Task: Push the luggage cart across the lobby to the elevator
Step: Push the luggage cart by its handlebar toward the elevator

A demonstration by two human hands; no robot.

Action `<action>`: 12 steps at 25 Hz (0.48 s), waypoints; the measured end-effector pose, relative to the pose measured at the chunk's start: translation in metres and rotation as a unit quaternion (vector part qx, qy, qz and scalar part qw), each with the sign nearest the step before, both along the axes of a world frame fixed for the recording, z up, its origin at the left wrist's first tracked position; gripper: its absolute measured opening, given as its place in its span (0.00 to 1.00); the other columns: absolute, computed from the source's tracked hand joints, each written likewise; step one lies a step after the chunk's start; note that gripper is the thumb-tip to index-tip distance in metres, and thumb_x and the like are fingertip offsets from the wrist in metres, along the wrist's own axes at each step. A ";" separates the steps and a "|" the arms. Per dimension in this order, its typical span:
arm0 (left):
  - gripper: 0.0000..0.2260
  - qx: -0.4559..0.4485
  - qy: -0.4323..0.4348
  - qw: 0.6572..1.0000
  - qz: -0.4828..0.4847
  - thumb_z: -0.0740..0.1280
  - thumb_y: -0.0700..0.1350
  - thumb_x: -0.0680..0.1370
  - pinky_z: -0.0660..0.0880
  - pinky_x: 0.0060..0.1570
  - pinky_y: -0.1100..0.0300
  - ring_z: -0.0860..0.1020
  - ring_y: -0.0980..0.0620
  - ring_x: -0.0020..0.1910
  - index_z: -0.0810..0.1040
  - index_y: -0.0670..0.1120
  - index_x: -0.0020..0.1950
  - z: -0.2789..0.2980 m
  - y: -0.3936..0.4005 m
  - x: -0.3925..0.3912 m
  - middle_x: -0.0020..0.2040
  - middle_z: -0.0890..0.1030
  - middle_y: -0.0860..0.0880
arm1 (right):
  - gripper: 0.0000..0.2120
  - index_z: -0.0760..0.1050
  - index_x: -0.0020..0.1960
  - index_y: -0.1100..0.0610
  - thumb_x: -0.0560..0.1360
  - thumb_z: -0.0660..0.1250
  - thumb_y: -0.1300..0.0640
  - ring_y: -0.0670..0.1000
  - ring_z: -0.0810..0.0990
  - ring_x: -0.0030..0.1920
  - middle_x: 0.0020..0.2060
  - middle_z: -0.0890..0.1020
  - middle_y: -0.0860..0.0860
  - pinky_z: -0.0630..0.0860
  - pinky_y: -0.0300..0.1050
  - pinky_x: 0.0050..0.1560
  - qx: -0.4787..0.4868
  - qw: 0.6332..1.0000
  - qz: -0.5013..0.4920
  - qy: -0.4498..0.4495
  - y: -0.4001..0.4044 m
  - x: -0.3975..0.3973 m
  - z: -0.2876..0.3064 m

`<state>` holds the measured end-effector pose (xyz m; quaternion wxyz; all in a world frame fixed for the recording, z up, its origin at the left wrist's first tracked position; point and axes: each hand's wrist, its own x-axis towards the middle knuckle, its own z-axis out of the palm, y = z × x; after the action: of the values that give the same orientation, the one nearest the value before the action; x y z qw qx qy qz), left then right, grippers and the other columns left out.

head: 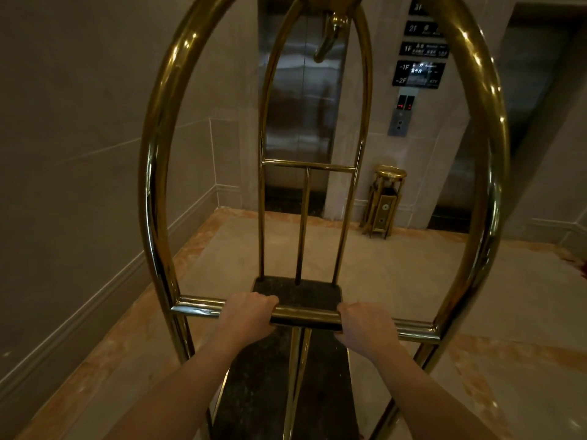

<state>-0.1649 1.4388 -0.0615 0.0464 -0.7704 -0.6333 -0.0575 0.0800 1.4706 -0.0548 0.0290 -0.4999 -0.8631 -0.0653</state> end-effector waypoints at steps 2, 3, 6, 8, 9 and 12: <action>0.06 -0.005 -0.008 1.000 0.003 0.68 0.53 0.75 0.78 0.42 0.55 0.77 0.55 0.39 0.75 0.55 0.50 0.000 0.030 -0.005 0.41 0.79 0.55 | 0.11 0.74 0.53 0.50 0.77 0.64 0.44 0.47 0.76 0.38 0.39 0.76 0.46 0.73 0.41 0.39 -0.002 1.000 0.003 -0.004 0.029 -0.005 0.002; 0.06 -0.008 -0.012 1.000 0.006 0.68 0.53 0.75 0.78 0.42 0.55 0.77 0.55 0.39 0.75 0.55 0.50 -0.001 0.044 -0.008 0.41 0.79 0.55 | 0.11 0.73 0.53 0.50 0.77 0.64 0.44 0.47 0.77 0.38 0.38 0.75 0.46 0.74 0.41 0.39 0.001 1.000 0.002 -0.006 0.043 -0.007 0.001; 0.06 -0.008 -0.017 1.000 0.013 0.68 0.53 0.75 0.78 0.43 0.54 0.77 0.54 0.40 0.75 0.55 0.50 -0.001 0.087 -0.013 0.42 0.79 0.54 | 0.11 0.74 0.53 0.50 0.76 0.65 0.44 0.48 0.77 0.38 0.38 0.76 0.46 0.75 0.42 0.39 0.000 1.000 0.002 -0.001 0.086 -0.013 0.000; 0.07 -0.009 -0.014 1.000 0.018 0.68 0.52 0.75 0.78 0.44 0.53 0.78 0.53 0.41 0.76 0.55 0.51 -0.002 0.116 -0.017 0.42 0.80 0.54 | 0.11 0.74 0.52 0.50 0.76 0.66 0.44 0.48 0.77 0.38 0.38 0.76 0.46 0.74 0.41 0.39 0.000 1.000 0.008 0.000 0.114 -0.018 -0.001; 0.07 -0.010 -0.013 1.000 0.019 0.68 0.52 0.75 0.78 0.44 0.54 0.78 0.53 0.41 0.76 0.55 0.51 -0.002 0.130 -0.019 0.42 0.80 0.54 | 0.11 0.74 0.52 0.49 0.76 0.66 0.44 0.47 0.77 0.37 0.37 0.76 0.46 0.74 0.41 0.39 -0.001 1.000 0.008 -0.002 0.129 -0.020 -0.002; 0.07 -0.004 -0.015 1.000 0.015 0.69 0.53 0.75 0.77 0.43 0.55 0.78 0.54 0.41 0.76 0.55 0.51 -0.001 0.174 -0.028 0.42 0.80 0.54 | 0.11 0.74 0.52 0.50 0.76 0.65 0.44 0.47 0.76 0.36 0.36 0.75 0.45 0.75 0.42 0.39 0.003 1.000 0.008 -0.007 0.175 -0.027 -0.002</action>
<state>-0.1927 1.6125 -0.0628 0.0344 -0.7602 -0.6454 -0.0658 0.0533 1.6457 -0.0572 0.0254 -0.4924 -0.8671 -0.0715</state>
